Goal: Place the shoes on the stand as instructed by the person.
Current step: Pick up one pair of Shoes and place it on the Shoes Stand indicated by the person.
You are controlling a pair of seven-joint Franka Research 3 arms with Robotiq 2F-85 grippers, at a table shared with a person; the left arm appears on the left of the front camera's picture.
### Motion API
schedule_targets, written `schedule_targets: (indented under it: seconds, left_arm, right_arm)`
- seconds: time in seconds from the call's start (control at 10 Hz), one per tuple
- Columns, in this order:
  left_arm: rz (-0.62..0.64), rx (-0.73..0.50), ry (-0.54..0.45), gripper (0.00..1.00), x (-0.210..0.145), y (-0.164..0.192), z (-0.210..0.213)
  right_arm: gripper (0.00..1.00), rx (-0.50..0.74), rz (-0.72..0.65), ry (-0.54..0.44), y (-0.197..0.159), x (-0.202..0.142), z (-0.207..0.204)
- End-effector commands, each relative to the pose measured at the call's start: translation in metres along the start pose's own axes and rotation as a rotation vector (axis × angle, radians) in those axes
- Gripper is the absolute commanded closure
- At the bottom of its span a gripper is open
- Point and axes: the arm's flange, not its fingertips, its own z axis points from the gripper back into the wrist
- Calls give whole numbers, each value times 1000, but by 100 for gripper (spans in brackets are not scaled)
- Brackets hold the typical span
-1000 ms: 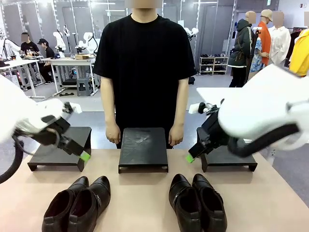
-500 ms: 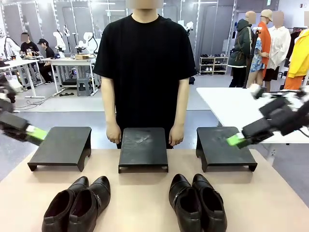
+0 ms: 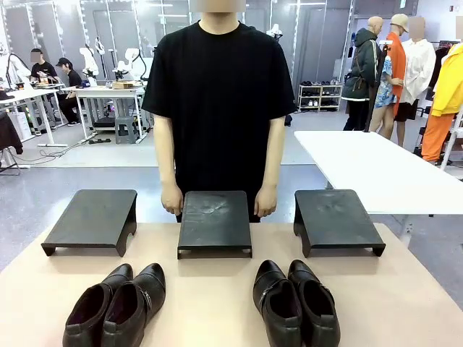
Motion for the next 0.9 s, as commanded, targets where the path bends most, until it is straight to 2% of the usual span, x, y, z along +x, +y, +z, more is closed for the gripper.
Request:
schedule_targets:
  seconds: [0.0, 0.3, 0.4, 0.5, 0.6, 0.8]
  left_arm:
    - [15, 1, -105, 0, -27, 9, 30]
    - [78, 46, -193, 0, -50, 18, 48]
    - [70, 57, -162, 0, -50, 14, 45]
    - [86, 62, -172, 0, -53, 20, 59]
    - [86, 62, -172, 0, -53, 20, 59]
    - [86, 62, -172, 0, -53, 20, 59]
  right_arm:
    - [0, 1, -17, -78, -12, -12, 12]
    - [0, -42, 15, -169, 1, -32, 38]
    - [0, -69, 26, -195, 5, -33, 40]
    - [0, -95, 0, -106, 6, -32, 31]
    - [0, -52, -15, -163, -4, -33, 48]
    - [0, -52, -15, -163, -4, -33, 48]
